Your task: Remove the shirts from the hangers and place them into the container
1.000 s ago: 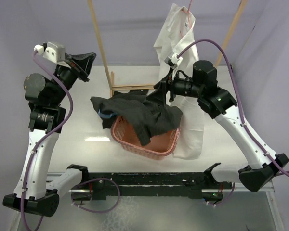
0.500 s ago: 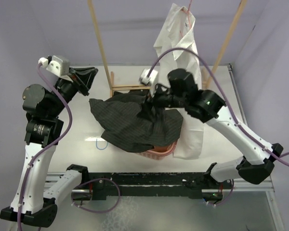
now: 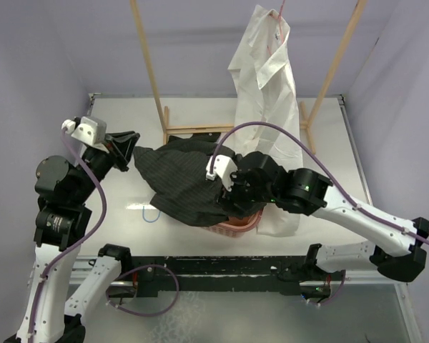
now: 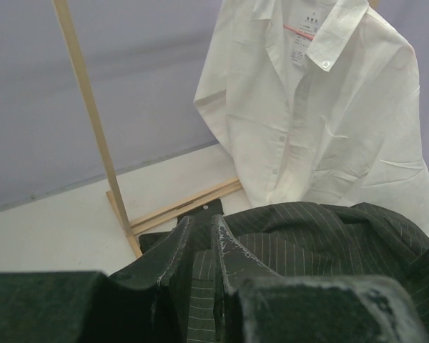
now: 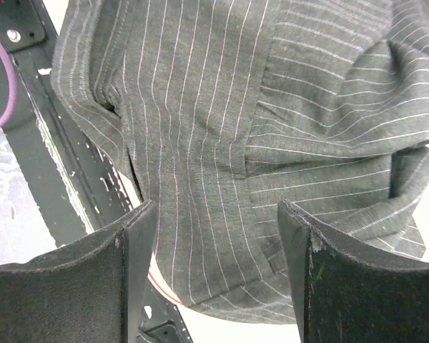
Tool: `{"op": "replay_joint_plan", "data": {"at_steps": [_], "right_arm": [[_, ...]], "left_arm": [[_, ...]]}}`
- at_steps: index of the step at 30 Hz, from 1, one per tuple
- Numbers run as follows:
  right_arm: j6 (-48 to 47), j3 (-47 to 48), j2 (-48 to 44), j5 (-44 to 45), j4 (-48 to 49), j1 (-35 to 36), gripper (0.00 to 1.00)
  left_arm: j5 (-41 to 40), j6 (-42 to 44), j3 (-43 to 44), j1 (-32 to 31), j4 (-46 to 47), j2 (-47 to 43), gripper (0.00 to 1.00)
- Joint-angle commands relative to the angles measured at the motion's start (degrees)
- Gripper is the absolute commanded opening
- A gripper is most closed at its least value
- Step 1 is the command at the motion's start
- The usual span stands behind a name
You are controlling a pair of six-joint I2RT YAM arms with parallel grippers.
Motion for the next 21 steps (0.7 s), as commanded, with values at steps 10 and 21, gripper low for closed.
{"op": "replay_joint_plan", "data": {"at_steps": [10, 21], "right_arm": [[2.16, 0.09, -1.58, -1.65, 3.55, 3.48, 0.71], [2.25, -3.27, 2.83, 7.05, 5.81, 7.06, 0.74]], "left_arm": [[-2.29, 1.8, -3.07, -0.15, -0.55, -1.96, 0.18], [-2.61, 2.05, -4.52, -0.2, -1.36, -3.05, 0.19]]}}
